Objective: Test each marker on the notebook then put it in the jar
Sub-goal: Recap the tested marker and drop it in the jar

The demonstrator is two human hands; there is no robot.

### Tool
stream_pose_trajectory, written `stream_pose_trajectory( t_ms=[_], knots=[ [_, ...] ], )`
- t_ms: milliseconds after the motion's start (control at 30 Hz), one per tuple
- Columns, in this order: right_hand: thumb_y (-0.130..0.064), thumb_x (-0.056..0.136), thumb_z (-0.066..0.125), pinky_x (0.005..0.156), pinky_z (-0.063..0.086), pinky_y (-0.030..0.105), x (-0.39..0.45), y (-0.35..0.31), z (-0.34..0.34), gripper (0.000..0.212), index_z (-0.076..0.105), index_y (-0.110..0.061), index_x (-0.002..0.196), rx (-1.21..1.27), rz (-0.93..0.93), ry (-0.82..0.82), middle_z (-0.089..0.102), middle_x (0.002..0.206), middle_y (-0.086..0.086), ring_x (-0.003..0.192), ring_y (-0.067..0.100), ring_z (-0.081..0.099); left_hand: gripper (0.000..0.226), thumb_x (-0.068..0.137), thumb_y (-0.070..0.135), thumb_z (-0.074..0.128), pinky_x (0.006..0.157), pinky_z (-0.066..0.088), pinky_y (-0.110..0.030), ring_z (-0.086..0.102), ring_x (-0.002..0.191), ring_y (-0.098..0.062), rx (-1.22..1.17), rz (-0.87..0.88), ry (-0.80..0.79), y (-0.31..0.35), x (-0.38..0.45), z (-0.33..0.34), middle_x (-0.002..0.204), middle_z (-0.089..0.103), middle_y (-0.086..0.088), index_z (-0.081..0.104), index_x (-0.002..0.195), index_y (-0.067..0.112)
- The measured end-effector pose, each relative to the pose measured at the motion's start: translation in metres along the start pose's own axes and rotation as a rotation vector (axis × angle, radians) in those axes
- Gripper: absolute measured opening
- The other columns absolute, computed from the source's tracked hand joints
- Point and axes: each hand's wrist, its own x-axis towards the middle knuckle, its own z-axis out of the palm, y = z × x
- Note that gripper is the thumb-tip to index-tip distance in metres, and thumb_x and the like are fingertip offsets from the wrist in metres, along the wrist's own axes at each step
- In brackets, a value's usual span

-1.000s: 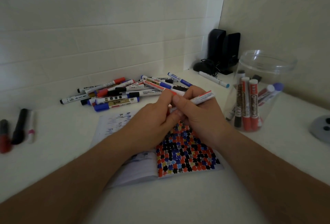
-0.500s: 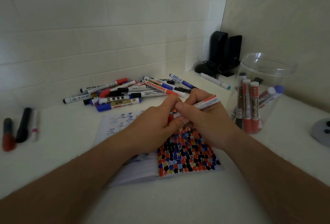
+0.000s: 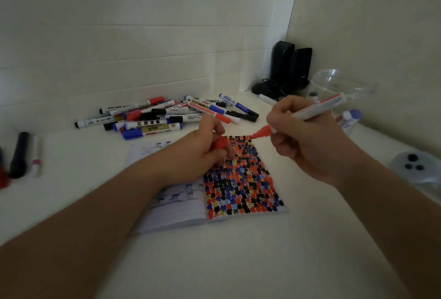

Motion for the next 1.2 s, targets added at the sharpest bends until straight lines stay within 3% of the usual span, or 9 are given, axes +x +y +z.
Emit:
stream_pose_trajectory(
  t_ms=[100, 167, 333, 467, 567, 733, 933, 1100, 1200],
  knots=[
    [-0.014, 0.067, 0.080, 0.046, 0.032, 0.024, -0.021, 0.013, -0.010, 0.021, 0.059, -0.016, 0.068, -0.142, 0.037, -0.094, 0.050, 0.059, 0.003, 0.049, 0.015, 0.038, 0.026, 0.103, 0.023, 0.060, 0.087, 0.059, -0.031, 0.070, 0.093, -0.002, -0.010, 0.044, -0.046, 0.008, -0.004, 0.008, 0.107, 0.074, 0.018, 0.038, 0.113, 0.033],
    [-0.020, 0.062, 0.077, 0.046, 0.032, 0.023, -0.036, 0.027, -0.015, 0.022, 0.055, -0.017, 0.063, -0.186, 0.084, -0.058, 0.048, 0.057, 0.003, 0.047, 0.014, 0.036, 0.026, 0.098, 0.030, 0.067, 0.092, 0.058, -0.033, 0.069, 0.099, 0.002, 0.041, 0.073, -0.091, 0.011, -0.005, 0.015, 0.111, 0.073, 0.017, 0.046, 0.108, 0.043],
    [-0.010, 0.069, 0.064, 0.044, 0.034, 0.020, -0.051, 0.048, -0.019, 0.021, 0.048, -0.016, 0.059, -0.303, 0.066, 0.135, 0.044, 0.054, 0.003, 0.046, 0.012, 0.039, 0.027, 0.089, 0.039, 0.077, 0.090, 0.049, -0.011, 0.060, 0.103, 0.012, 0.182, 0.191, -0.141, 0.015, -0.005, 0.027, 0.111, 0.066, 0.029, 0.065, 0.112, 0.047],
    [-0.002, 0.076, 0.070, 0.044, 0.039, 0.020, -0.049, 0.048, -0.019, 0.024, 0.049, -0.003, 0.064, -0.432, 0.066, 0.108, 0.051, 0.053, 0.007, 0.047, 0.016, 0.046, 0.028, 0.089, 0.037, 0.078, 0.082, 0.043, -0.001, 0.059, 0.102, 0.015, 0.217, 0.199, -0.174, 0.015, -0.005, 0.028, 0.110, 0.066, 0.031, 0.063, 0.108, 0.050],
    [0.007, 0.082, 0.070, 0.047, 0.041, 0.021, -0.051, 0.050, -0.022, 0.028, 0.046, 0.006, 0.068, -0.519, 0.077, 0.136, 0.053, 0.055, 0.020, 0.049, 0.017, 0.047, 0.028, 0.088, 0.037, 0.078, 0.081, 0.043, 0.000, 0.059, 0.100, 0.017, 0.213, 0.203, -0.167, 0.012, -0.004, 0.028, 0.106, 0.066, 0.033, 0.067, 0.113, 0.045],
    [-0.010, 0.074, 0.072, 0.053, 0.041, 0.030, -0.051, 0.049, -0.018, 0.033, 0.045, 0.007, 0.070, -0.598, 0.072, 0.110, 0.051, 0.066, 0.031, 0.056, 0.020, 0.046, 0.028, 0.088, 0.038, 0.078, 0.081, 0.045, -0.002, 0.060, 0.101, 0.015, 0.217, 0.218, -0.171, 0.010, -0.002, 0.029, 0.105, 0.065, 0.033, 0.067, 0.113, 0.046],
    [0.005, 0.081, 0.071, 0.055, 0.039, 0.033, -0.050, 0.052, -0.021, 0.030, 0.043, 0.008, 0.070, -0.599, 0.066, 0.116, 0.049, 0.068, 0.035, 0.057, 0.023, 0.044, 0.029, 0.089, 0.037, 0.078, 0.081, 0.043, -0.001, 0.060, 0.101, 0.014, 0.220, 0.224, -0.179, 0.010, -0.001, 0.029, 0.106, 0.066, 0.031, 0.066, 0.114, 0.046],
    [-0.019, 0.069, 0.069, 0.052, 0.041, 0.031, -0.050, 0.052, -0.019, 0.028, 0.045, -0.008, 0.063, -0.627, 0.058, 0.098, 0.052, 0.064, 0.024, 0.056, 0.018, 0.046, 0.029, 0.088, 0.036, 0.079, 0.081, 0.044, -0.003, 0.060, 0.100, 0.014, 0.215, 0.222, -0.181, 0.010, 0.000, 0.029, 0.105, 0.066, 0.031, 0.067, 0.113, 0.044],
    [-0.022, 0.067, 0.067, 0.053, 0.037, 0.031, -0.051, 0.053, -0.017, 0.028, 0.042, -0.010, 0.063, -0.666, 0.042, 0.097, 0.048, 0.064, 0.021, 0.057, 0.016, 0.042, 0.029, 0.088, 0.037, 0.079, 0.082, 0.045, -0.003, 0.060, 0.101, 0.014, 0.211, 0.216, -0.180, 0.010, 0.001, 0.029, 0.106, 0.066, 0.031, 0.067, 0.114, 0.044]
  ],
)
